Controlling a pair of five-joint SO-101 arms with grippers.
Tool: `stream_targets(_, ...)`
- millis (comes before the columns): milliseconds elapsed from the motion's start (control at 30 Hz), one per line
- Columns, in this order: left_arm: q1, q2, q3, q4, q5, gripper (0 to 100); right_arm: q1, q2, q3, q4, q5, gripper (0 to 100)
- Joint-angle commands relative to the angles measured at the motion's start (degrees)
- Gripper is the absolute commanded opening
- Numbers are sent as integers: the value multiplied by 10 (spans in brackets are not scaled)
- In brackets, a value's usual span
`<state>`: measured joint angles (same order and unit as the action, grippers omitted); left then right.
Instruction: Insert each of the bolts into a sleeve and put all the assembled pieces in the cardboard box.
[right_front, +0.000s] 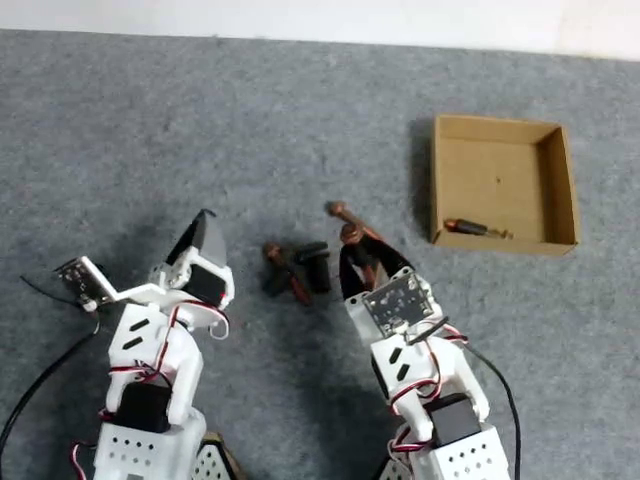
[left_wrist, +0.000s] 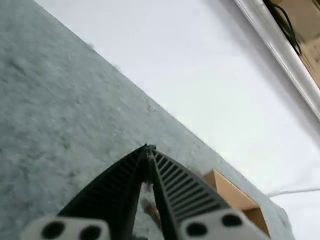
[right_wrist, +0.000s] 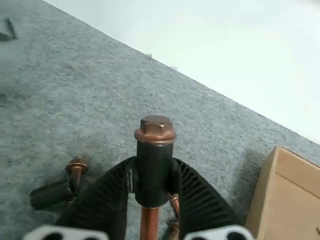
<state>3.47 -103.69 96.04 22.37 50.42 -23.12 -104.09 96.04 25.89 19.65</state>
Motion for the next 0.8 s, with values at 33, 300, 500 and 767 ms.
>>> stream_targets(33,-13,-8,-23,37,-98,10,7,-13,58,-21,1,6)
stream_targets(300,-13,-7,-92,175,-239,11,7,-13,58,-20,1,6)
stream_targets(500,-15,-7,-73,177,-393,11,7,-12,58,-20,1,6)
stream_targets(767,-13,-7,-65,222,-561,7,8,-12,58,-20,1,6)
